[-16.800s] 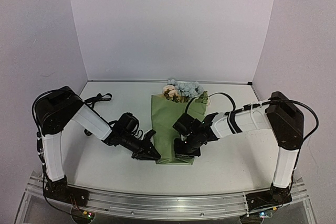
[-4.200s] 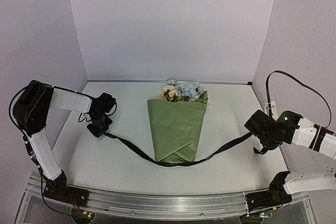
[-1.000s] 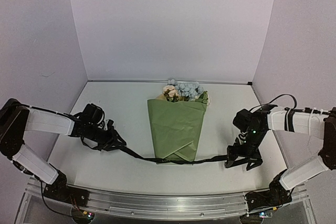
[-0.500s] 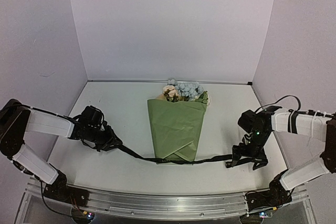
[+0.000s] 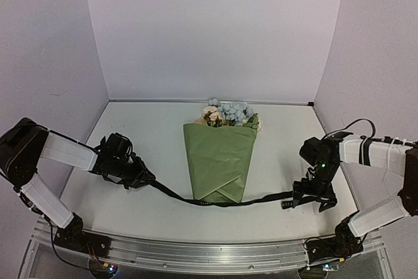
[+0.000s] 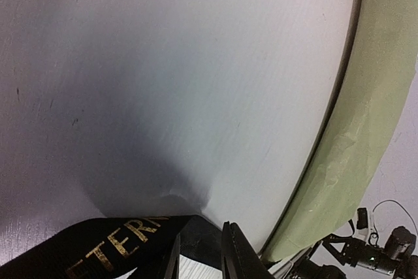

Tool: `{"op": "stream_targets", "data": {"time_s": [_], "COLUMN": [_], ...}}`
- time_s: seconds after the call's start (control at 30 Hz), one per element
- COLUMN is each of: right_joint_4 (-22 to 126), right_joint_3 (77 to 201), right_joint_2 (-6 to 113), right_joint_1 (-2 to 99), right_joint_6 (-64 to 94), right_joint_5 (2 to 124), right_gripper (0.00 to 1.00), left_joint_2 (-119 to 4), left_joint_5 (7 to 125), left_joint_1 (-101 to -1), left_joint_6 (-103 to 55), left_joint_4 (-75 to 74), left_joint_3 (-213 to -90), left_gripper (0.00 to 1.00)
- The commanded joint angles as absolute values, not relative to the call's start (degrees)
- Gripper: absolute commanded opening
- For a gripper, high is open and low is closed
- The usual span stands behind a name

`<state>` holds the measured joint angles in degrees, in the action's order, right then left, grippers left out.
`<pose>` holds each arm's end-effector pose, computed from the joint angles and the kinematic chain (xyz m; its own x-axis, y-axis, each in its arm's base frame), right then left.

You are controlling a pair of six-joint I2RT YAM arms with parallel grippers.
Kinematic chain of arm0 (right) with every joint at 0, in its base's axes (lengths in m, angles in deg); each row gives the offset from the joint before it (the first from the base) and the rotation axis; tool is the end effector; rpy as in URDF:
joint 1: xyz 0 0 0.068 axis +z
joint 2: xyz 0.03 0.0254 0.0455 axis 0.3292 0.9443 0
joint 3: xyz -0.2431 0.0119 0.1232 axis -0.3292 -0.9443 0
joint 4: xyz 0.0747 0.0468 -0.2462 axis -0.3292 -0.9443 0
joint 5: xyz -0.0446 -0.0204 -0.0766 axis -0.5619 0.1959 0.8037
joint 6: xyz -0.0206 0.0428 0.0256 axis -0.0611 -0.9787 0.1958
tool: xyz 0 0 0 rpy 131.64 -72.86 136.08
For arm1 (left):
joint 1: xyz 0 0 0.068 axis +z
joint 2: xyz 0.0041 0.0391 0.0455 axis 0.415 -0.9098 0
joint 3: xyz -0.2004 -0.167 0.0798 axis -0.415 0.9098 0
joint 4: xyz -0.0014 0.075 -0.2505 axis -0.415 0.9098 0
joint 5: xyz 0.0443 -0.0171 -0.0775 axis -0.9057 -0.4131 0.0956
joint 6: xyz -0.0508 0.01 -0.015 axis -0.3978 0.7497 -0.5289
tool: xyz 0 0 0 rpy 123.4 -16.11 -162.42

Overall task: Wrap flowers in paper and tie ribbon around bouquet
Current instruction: Straighten the ribbon at the center of the board.

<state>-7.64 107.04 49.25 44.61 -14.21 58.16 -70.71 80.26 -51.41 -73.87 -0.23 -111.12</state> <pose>0.1704 0.0894 0.1776 -0.9681 0.1783 0.1758 0.2041 0.9686 0.1417 0.2247 -0.1292 0.1186 -0.8887 -0.4585 -0.0043 -0.3442 0.6733 -0.6543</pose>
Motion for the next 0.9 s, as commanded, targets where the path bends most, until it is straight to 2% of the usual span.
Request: {"op": "stream_targets", "data": {"time_s": [0.0, 0.27, 0.57, 0.63, 0.73, 0.87], "right_joint_4": [-13.56, -21.34, -25.54, -25.61, -20.62, -14.16], "right_joint_3": [109.62, 115.18, 124.97, 127.09, 125.29, 119.99], "right_joint_2": [48.58, 47.43, 48.95, 49.36, 47.91, 46.89], "right_joint_1": [40.00, 24.25, 14.41, 13.52, 14.29, 20.88], "right_joint_6": [-13.85, -14.97, -15.79, -14.85, -13.46, -16.44], "right_joint_5": [62.30, 68.01, 79.49, 77.47, 66.37, 63.76], "right_gripper": [0.98, 0.98, 0.98, 0.98, 0.98, 0.98], "left_joint_2": [-72.31, -68.85, -68.16, -67.96, -67.53, -66.19], "left_joint_5": [73.64, 71.20, 71.30, 71.61, 72.21, 72.75], "left_joint_1": [-49.53, -45.20, -44.82, -44.82, -44.86, -44.91], "left_joint_6": [-76.59, -76.07, -75.69, -75.42, -74.74, -74.09], "left_joint_4": [3.23, 5.97, 6.25, 6.11, 5.93, 5.99], "left_joint_3": [-107.52, -104.89, -104.58, -104.52, -104.72, -105.02], "left_gripper": [0.24, 0.24, 0.23, 0.23, 0.23, 0.23]}}
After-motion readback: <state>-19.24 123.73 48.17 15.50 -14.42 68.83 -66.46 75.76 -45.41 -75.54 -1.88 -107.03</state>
